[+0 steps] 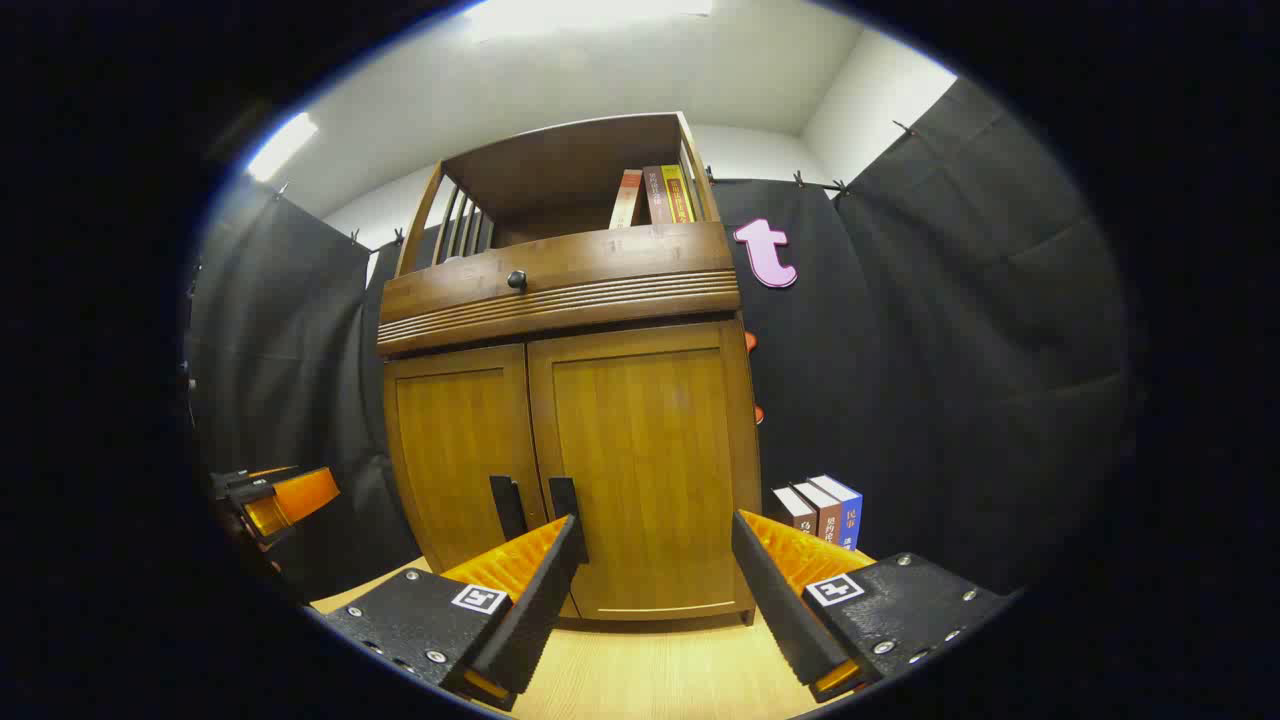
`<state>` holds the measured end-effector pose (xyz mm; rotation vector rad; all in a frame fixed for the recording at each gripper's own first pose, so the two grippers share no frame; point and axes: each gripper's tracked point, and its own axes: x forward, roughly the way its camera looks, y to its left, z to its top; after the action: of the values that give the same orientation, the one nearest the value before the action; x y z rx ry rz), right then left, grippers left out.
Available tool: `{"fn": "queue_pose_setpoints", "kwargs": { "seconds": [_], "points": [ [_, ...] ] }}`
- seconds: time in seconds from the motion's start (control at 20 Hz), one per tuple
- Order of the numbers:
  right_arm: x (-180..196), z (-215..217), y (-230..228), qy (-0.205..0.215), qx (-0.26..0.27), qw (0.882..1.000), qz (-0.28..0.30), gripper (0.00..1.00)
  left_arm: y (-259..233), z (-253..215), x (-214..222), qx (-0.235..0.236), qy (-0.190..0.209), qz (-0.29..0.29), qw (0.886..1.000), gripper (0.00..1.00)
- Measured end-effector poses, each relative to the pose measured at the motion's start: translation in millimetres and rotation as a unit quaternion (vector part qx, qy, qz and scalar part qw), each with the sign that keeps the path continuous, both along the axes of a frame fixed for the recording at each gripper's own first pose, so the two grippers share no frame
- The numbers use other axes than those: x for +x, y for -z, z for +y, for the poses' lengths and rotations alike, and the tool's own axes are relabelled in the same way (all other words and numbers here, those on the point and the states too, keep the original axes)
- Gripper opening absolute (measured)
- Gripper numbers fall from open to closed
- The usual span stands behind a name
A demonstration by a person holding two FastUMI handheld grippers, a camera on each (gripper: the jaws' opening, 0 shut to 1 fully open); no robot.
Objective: Open the right door of the double-door shoe cabinet with the right hand, and open the left door with the left hand.
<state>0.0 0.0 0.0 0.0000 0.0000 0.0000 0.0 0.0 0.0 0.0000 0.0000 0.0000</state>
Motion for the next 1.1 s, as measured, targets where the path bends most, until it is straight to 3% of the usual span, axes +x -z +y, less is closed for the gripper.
{"fn": "queue_pose_setpoints", "kwargs": {
  "seconds": [0.15,0.25,0.3,0.4,0.7,0.9,0.95,1.1],
  "points": [
    [4.9,1.9,-0.2,-0.001,-0.005,1.0,0.001,1.0,5.3,8.2,1.6,0.0,-0.011,0.008,1.0,0.99],
    [6.8,3.2,0.1,0.001,-0.016,1.0,0.0,1.0,2.1,8.9,5.6,-0.002,-0.009,0.004,1.0,0.94],
    [8.1,4.2,3.1,0.001,-0.022,1.0,0.001,0.93,-0.1,9.8,9.7,-0.001,-0.008,0.002,1.0,0.94],
    [11.2,11.1,11.8,-0.003,-0.026,1.0,0.012,0.93,1.5,13.9,15.5,0.004,-0.013,0.007,1.0,0.99],
    [10.1,35.1,8.8,-0.022,-0.01,1.0,0.005,0.93,-2.5,7.2,30.9,0.006,-0.004,-0.003,1.0,0.94],
    [11.4,37.6,11.2,-0.02,-0.011,1.0,0.003,0.93,0.8,2.8,33.6,0.001,0.005,0.0,1.0,0.99],
    [11.8,37.2,12.5,-0.018,-0.014,1.0,0.004,0.93,1.6,3.8,33.4,0.001,0.005,-0.001,1.0,0.94],
    [12.1,36.9,13.5,-0.012,-0.016,1.0,0.005,0.93,5.8,6.5,37.4,0.001,0.001,0.001,1.0,0.95]
  ]
}}
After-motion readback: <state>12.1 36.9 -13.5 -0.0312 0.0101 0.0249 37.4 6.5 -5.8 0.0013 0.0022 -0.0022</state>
